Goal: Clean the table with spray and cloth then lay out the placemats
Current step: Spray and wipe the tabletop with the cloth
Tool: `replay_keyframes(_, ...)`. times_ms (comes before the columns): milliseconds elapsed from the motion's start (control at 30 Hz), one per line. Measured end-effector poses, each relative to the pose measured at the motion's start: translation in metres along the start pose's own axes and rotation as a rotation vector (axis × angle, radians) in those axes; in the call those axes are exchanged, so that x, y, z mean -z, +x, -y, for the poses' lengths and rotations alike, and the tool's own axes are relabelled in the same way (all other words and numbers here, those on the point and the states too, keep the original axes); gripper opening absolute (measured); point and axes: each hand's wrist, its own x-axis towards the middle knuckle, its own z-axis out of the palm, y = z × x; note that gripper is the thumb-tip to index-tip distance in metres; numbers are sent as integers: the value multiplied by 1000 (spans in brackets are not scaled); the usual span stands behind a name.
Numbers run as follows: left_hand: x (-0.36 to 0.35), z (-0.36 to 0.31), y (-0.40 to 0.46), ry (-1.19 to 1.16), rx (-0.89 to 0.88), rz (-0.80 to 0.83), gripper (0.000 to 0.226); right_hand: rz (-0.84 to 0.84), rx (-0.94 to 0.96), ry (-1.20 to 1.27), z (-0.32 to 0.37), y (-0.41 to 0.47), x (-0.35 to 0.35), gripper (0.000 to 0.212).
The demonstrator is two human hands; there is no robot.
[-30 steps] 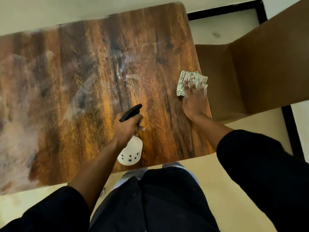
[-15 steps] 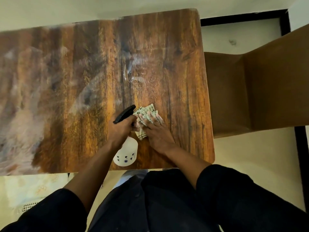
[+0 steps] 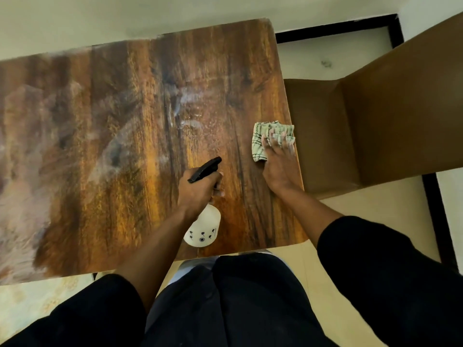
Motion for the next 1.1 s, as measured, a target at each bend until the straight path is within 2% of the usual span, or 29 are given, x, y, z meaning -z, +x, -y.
replay_keyframes(100, -14, -5, 2, 0, -14, 55, 21, -29, -13, 14, -10, -38, -13, 68)
replay_keyframes(200, -27, -10, 3, -1, -2, 84, 14, -58, -20, 23, -22, -86, -30, 68)
replay_keyframes(367, -40, -18, 9, 14, 2, 95, 18, -37, -59, 4, -34, -124, -44, 70)
replay_keyframes(600, -47, -39, 30, 68, -34, 116, 23, -55, -71, 30, -39, -72, -24, 69)
replay_keyframes(700, -47, -51, 45, 63, -49, 28, 22, -70, -81, 35, -38, -32, -10, 70)
replay_keyframes(833, -46, -69, 63, 22, -27, -86, 9, -84, -97, 53, -34, 23, 8, 70)
replay_keyframes(933, -44, -81, 76, 4, -21, -151, 21, -78, -77, 64, -32, 57, 19, 69)
replay_keyframes(1100, -41, -90, 84, 109, -36, -238, 11, -113, -47, 73, -31, 62, 18, 69)
